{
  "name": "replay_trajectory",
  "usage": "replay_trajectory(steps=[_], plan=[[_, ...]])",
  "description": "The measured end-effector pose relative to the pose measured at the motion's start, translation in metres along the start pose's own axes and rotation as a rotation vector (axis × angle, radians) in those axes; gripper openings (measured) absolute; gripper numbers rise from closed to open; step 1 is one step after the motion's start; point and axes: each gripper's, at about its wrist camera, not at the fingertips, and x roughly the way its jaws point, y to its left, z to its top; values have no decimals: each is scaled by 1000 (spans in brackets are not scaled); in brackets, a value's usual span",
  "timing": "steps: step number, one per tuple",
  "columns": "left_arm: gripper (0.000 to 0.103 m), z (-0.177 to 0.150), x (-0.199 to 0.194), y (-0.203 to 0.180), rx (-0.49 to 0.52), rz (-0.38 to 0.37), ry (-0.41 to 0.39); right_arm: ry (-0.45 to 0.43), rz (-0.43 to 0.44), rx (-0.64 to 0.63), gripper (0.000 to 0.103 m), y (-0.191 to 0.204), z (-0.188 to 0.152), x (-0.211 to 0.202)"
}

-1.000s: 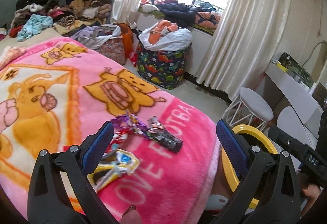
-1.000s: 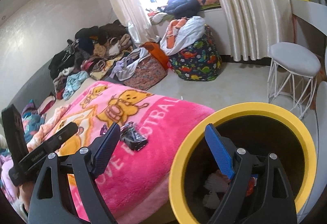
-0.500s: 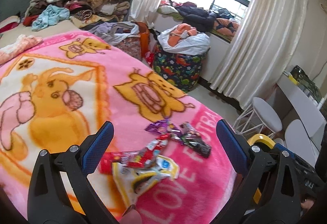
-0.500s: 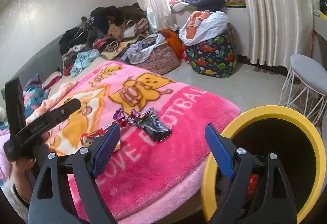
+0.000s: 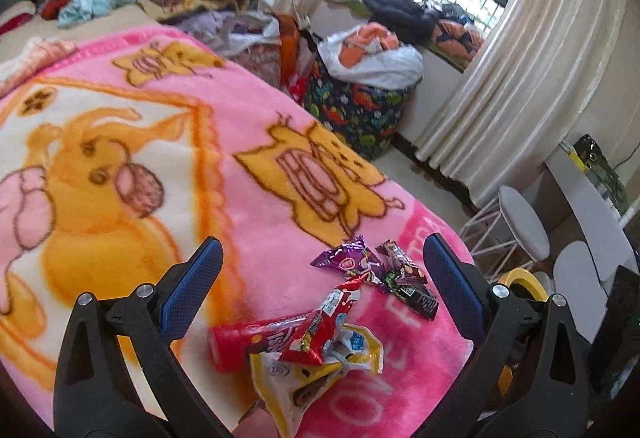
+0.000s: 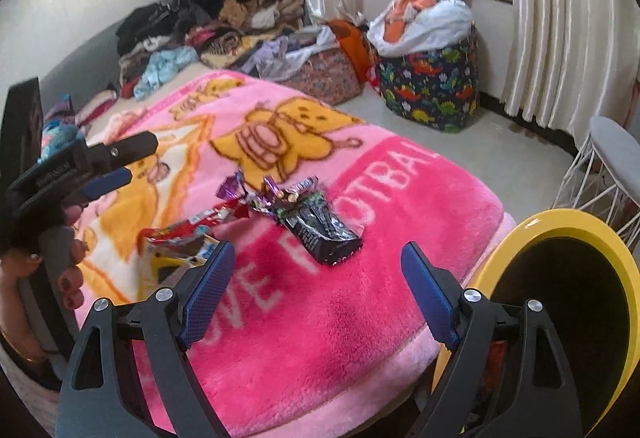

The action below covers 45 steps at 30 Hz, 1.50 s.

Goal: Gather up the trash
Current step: 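Grasp the black snack bag with the right tool while the left tool grasps a purple chip bag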

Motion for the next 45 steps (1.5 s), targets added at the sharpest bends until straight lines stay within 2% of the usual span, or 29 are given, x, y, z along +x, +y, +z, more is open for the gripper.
replay_trajectory(steps=[8, 13, 18, 23, 29, 31, 32, 33, 35, 38, 40, 45], plan=[[90, 7, 39, -4, 2, -24, 112, 72, 11, 19, 79, 0, 8, 34], [88, 9, 62, -1, -40, -59, 190, 128, 1, 52, 75, -5, 14, 57], [87, 9, 79, 1, -59, -50, 238, 170, -7, 29, 73, -4, 16, 77], [83, 6, 95, 6, -107, -58, 285, 208, 1, 26, 60, -8, 11, 93], [77, 5, 102, 6, -124, -47, 298, 192, -12, -11, 37, -8, 5, 93], [75, 5, 103, 4, -126, -39, 303, 182, 9, -2, 19, -11, 5, 92], [74, 4, 104, 4, -125, -34, 306, 177, 21, 1, 16, -12, 5, 91], [72, 5, 105, 3, -123, -32, 306, 174, 27, 1, 11, -13, 5, 90], [69, 6, 107, 2, -124, -31, 309, 167, 53, 6, 11, -13, 4, 86], [58, 6, 107, 2, -126, -33, 309, 156, 77, 10, 10, -12, 4, 80], [43, 5, 107, 3, -132, -38, 311, 148, 89, 11, 10, -10, 4, 76], [39, 1, 100, 7, -155, -70, 295, 130, 114, 28, 10, -10, 1, 65]])
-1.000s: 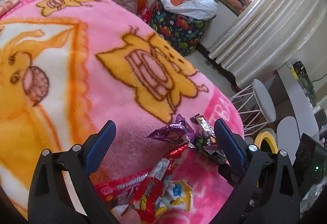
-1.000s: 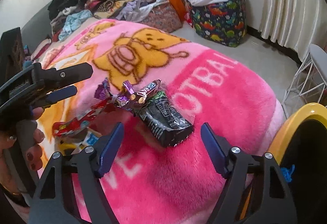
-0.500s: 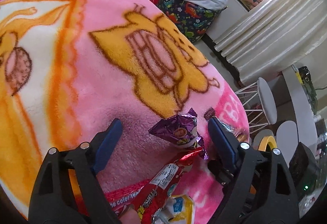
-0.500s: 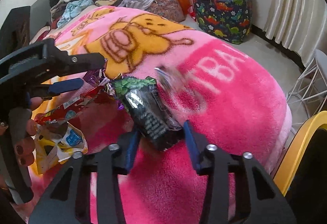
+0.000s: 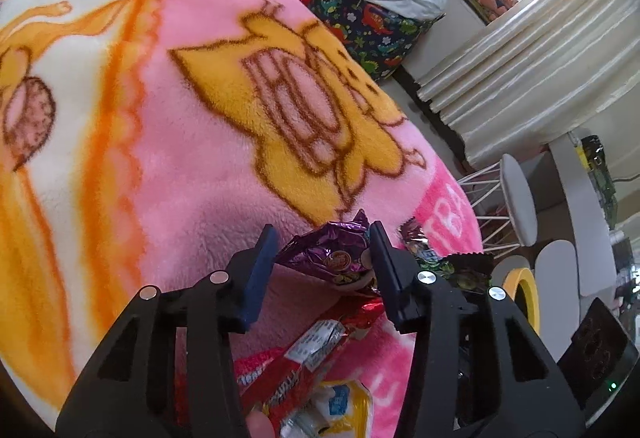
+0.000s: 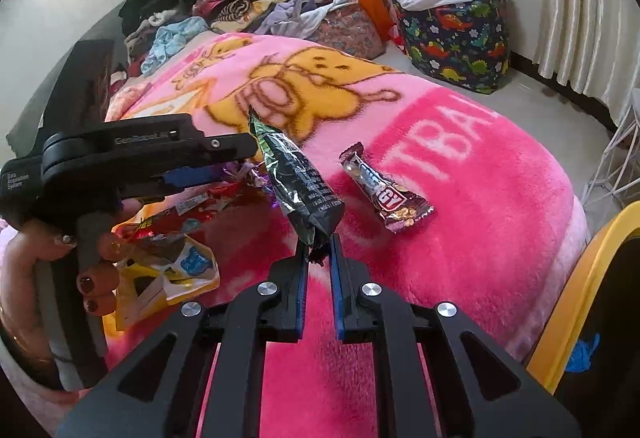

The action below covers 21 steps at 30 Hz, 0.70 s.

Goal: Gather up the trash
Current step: 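Grasp the black snack bag with the right tool while the left tool grasps a purple chip bag, then carry the black snack bag and purple chip bag over the yellow bin with both tools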

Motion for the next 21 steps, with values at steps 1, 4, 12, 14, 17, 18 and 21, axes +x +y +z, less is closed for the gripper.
replay_trajectory(steps=[1, 4, 12, 14, 17, 18, 21], plan=[[39, -2, -4, 1, -5, -8, -14, -2, 6, 2, 10, 0, 0, -1], [38, -7, -15, 1, -12, -17, -49, -18, 20, 10, 10, -1, -2, -7], [38, -12, -55, -11, 19, -31, -174, -74, 31, 13, 10, -2, -12, -30], [38, -11, -66, -15, 30, -35, -202, -84, 35, 15, 10, -2, -13, -35], [38, -11, -79, -21, 50, -39, -231, -95, 33, 12, 10, -2, -17, -41], [38, -11, -82, -23, 62, -33, -239, -98, 35, 13, 10, -2, -18, -43], [38, -12, -95, -27, 79, -32, -259, -103, 37, 12, 10, -1, -20, -48]])
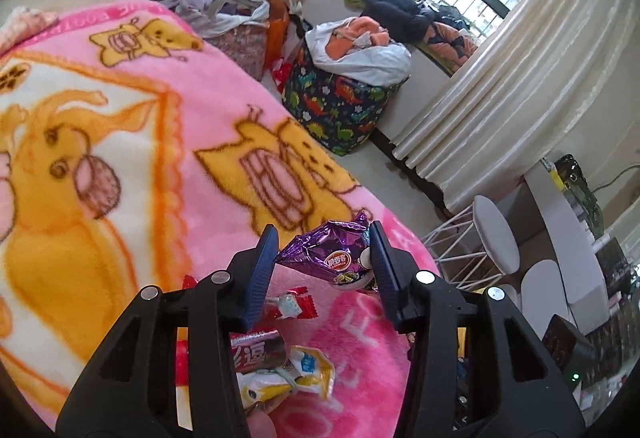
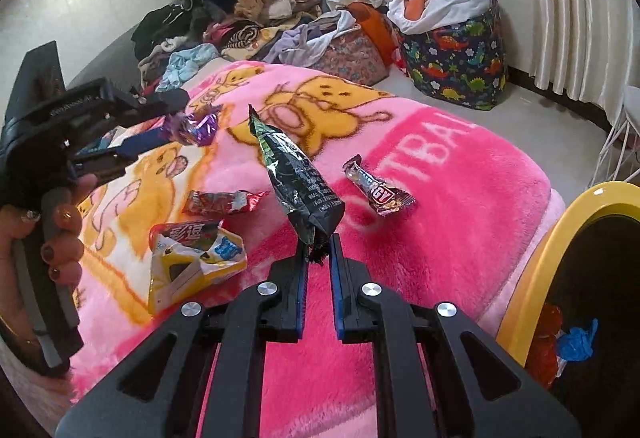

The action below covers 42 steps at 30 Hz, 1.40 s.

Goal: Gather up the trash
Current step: 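Carry the black snack bag and purple chip bag over the yellow bin with both tools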

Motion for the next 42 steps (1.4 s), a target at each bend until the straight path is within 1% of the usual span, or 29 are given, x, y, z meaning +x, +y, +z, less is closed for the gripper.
replay_trajectory(steps=[4, 10, 19, 24, 28, 33, 42], plan=[[38, -1, -13, -3, 11, 5, -20, -12, 5, -3, 10, 3, -2, -9], [38, -11, -31, -6, 27, 10, -40, -29, 14, -9, 10, 13, -6, -22], [38, -26, -47, -11, 50, -2, -43, -64, 5, -10, 10, 20, -6, -40], [38, -34, -49, -19, 42, -14, -40, -91, 7, 34, 10, 11, -7, -58], [38, -38, -54, -30, 58, -27, -50, -120, 9, 75, 10, 5, -11, -74], [38, -42, -56, -46, 76, -48, -52, -152, -3, 78, 10, 5, -9, -91], [38, -46, -58, -66, 122, -55, -53, -191, -11, 114, 10, -11, -8, -111]])
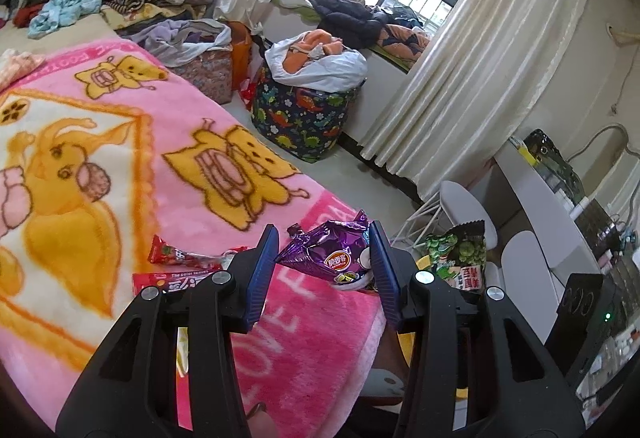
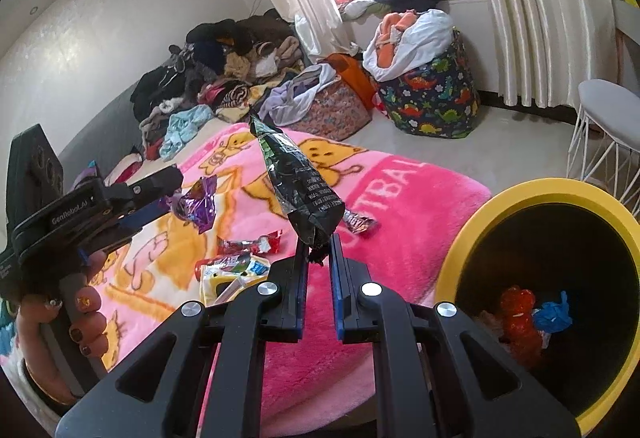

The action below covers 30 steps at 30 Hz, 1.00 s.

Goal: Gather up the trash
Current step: 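Carry the black snack bag and purple chip bag over the yellow bin with both tools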

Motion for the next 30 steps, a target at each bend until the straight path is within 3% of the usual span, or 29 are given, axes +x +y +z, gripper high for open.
replay_trajectory(steps=[30], plan=[[38, -22, 30, -73, 123, -51, 53, -84, -68, 141, 10, -66, -1, -36]])
